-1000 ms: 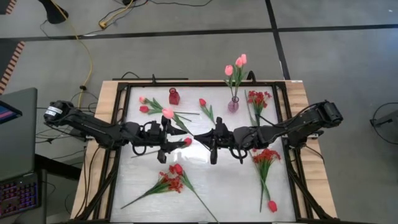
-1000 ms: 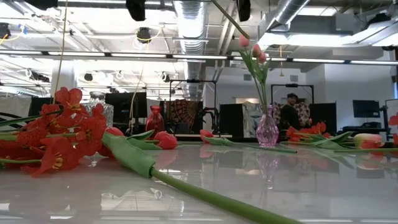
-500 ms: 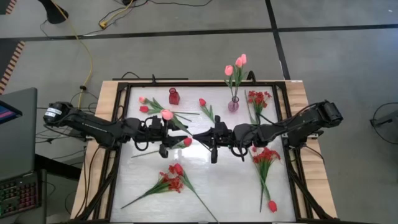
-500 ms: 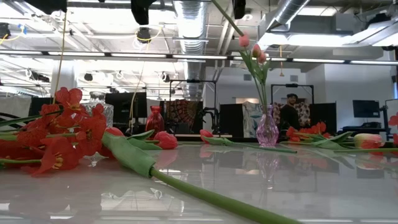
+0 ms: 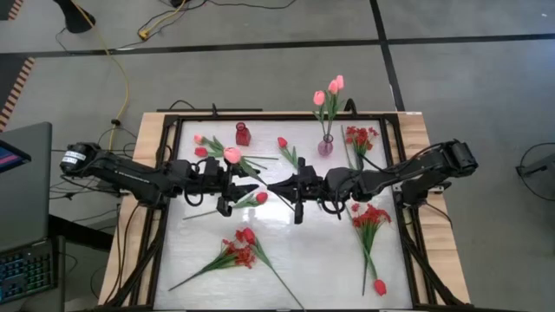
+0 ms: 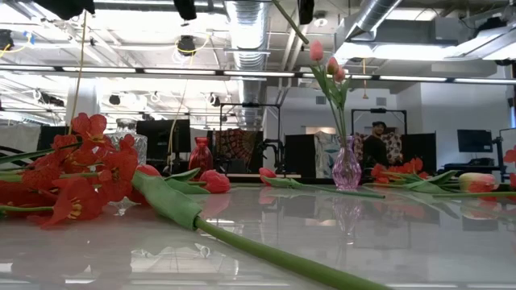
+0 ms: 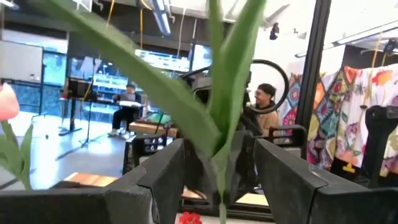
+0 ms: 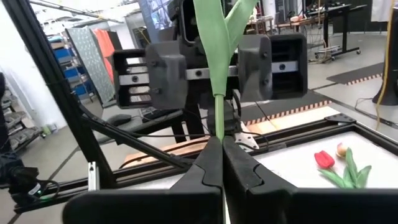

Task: Sort flowers into vase by color
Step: Put the pink tulip into the purple vase

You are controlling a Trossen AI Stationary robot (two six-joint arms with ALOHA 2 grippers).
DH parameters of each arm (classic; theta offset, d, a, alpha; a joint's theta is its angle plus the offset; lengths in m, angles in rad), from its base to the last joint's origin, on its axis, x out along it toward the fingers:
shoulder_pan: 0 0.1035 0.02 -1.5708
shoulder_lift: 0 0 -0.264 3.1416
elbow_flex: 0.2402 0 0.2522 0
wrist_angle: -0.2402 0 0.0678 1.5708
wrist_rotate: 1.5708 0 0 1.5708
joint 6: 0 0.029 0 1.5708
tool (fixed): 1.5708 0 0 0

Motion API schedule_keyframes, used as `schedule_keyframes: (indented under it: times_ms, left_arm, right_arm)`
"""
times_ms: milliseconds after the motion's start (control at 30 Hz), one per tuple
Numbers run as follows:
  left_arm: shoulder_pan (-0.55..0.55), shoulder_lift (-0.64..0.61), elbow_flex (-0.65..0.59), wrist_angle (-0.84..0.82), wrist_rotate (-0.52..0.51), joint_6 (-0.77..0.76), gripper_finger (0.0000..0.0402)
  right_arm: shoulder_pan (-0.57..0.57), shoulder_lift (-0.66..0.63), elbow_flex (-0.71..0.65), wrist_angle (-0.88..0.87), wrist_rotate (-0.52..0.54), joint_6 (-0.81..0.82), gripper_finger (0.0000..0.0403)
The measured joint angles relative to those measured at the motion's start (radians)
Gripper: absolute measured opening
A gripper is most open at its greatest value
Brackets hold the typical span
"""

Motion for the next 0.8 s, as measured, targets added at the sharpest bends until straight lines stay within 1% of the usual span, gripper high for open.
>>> schedule_keyframes:
  times_ms: [200, 333, 467, 600, 800]
  left_arm:
    - [0.018, 0.012, 0.055, -0.097, 0.06, 0.006, 0.0183]
    - [0.018, 0.009, 0.066, -0.129, 0.046, 0.032, 0.0183]
    - [0.018, 0.008, 0.066, -0.129, 0.048, 0.026, 0.0183]
    - [0.018, 0.008, 0.066, -0.17, 0.049, 0.022, 0.0183]
    - [0.018, 0.011, 0.066, -0.168, 0.037, 0.018, 0.0182]
  right_arm:
    - [-0.001, 0.0, 0.0, -0.001, 0.0, 0.0, 0.0022]
    - [0.0, 0.0, 0.0, -0.002, 0.0, -0.007, 0.0022]
    - [0.0, 0.0, 0.0, -0.002, 0.0, -0.017, 0.0022]
    - [0.0, 0.0, 0.0, -0.001, 0.0, -0.029, 0.0023]
    - [-0.002, 0.0, 0.0, 0.0, -0.013, -0.037, 0.0023]
